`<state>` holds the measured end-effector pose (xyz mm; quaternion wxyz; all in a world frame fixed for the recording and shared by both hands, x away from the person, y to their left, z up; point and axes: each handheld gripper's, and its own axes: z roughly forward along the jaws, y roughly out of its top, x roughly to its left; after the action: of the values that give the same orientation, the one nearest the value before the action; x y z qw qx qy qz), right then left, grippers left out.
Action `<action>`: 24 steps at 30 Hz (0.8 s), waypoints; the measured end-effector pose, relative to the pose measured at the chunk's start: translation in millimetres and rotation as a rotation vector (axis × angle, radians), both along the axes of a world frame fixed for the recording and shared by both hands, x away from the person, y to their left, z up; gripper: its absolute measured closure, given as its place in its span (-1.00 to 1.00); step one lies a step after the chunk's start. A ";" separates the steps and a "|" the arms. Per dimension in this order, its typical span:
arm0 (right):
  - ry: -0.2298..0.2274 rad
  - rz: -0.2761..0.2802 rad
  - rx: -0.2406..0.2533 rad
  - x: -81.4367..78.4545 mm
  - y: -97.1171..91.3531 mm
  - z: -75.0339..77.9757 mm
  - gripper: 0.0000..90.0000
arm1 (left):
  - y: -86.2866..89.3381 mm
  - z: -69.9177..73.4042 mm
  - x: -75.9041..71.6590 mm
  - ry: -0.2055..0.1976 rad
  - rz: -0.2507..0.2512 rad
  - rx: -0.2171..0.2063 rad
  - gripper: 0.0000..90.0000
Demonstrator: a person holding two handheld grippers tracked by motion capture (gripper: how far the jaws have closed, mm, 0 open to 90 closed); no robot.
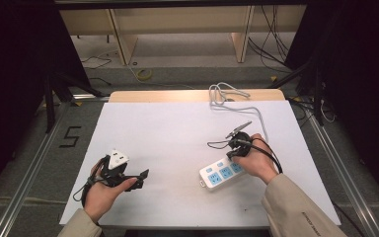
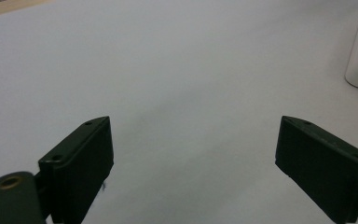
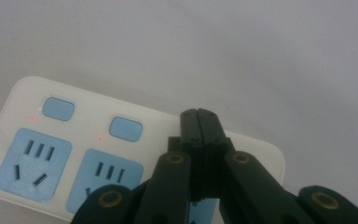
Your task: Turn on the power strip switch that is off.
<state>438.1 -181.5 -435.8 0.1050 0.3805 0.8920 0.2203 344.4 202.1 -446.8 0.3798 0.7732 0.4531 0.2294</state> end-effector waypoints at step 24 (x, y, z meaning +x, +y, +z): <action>0.021 -0.028 0.022 1.8 -2.1 -2.0 1.00 | -0.6 -0.1 -0.5 -0.001 0.002 -0.003 -0.76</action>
<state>439.9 -183.6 -437.8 0.0944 0.3964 0.8851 0.2247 343.9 201.4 -446.9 0.3807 0.7721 0.4542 0.2294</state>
